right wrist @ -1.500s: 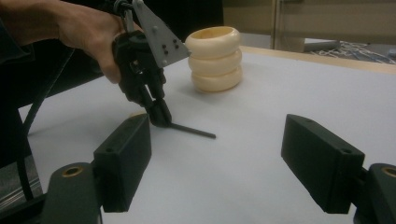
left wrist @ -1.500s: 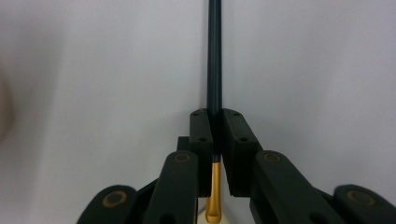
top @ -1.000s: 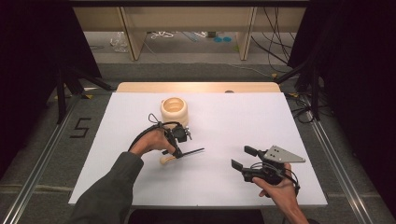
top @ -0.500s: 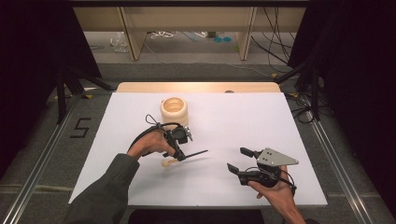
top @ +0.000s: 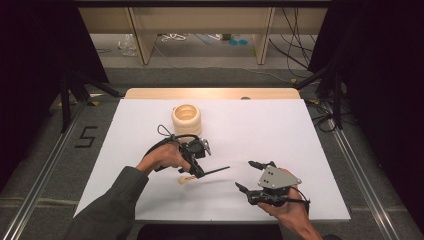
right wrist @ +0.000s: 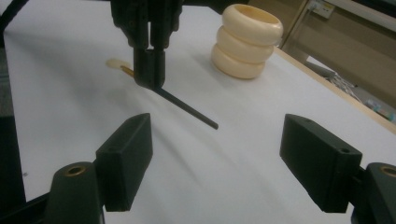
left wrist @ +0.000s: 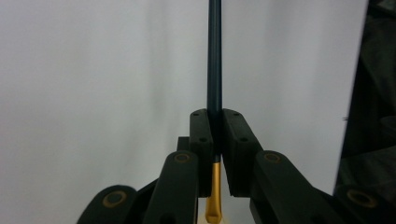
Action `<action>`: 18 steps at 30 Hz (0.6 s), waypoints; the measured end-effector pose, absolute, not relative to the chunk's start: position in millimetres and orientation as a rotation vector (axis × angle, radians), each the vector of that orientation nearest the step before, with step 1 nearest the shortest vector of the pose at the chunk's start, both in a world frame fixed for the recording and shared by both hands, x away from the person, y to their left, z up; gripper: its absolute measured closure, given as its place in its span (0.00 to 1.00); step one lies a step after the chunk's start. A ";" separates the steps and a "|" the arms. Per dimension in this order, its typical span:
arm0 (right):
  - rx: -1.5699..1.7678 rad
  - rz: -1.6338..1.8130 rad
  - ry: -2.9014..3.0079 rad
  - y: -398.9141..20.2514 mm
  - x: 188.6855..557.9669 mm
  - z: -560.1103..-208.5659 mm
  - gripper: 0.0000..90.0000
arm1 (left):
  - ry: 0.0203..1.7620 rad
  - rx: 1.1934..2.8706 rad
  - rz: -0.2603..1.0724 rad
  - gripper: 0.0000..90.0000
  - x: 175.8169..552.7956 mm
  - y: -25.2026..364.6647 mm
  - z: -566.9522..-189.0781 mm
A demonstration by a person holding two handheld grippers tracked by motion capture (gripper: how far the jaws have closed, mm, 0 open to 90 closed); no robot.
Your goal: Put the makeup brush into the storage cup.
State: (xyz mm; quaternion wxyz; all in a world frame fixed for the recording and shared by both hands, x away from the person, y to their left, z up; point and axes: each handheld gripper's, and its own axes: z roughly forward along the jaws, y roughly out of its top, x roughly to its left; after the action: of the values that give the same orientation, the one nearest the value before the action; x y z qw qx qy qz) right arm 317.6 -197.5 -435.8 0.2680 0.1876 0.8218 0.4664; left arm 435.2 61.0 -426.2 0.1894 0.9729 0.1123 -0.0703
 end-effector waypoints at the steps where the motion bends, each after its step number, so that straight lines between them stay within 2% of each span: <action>1: 0.477 1.236 2.230 -194.9 316.4 -436.0 0.30 | 0.316 2.735 -0.198 0.92 435.2 61.0 -426.2; 18: 0.198 0.990 2.274 -169.9 309.5 -440.5 0.35 | 0.196 2.749 -0.261 0.92 418.0 34.9 -414.3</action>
State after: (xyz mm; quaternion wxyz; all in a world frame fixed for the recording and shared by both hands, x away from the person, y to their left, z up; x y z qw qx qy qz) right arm 309.5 -169.9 -440.5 0.3209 0.0753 0.8656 0.3770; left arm 418.0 34.9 -414.3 0.1858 0.9757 0.0696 -0.0927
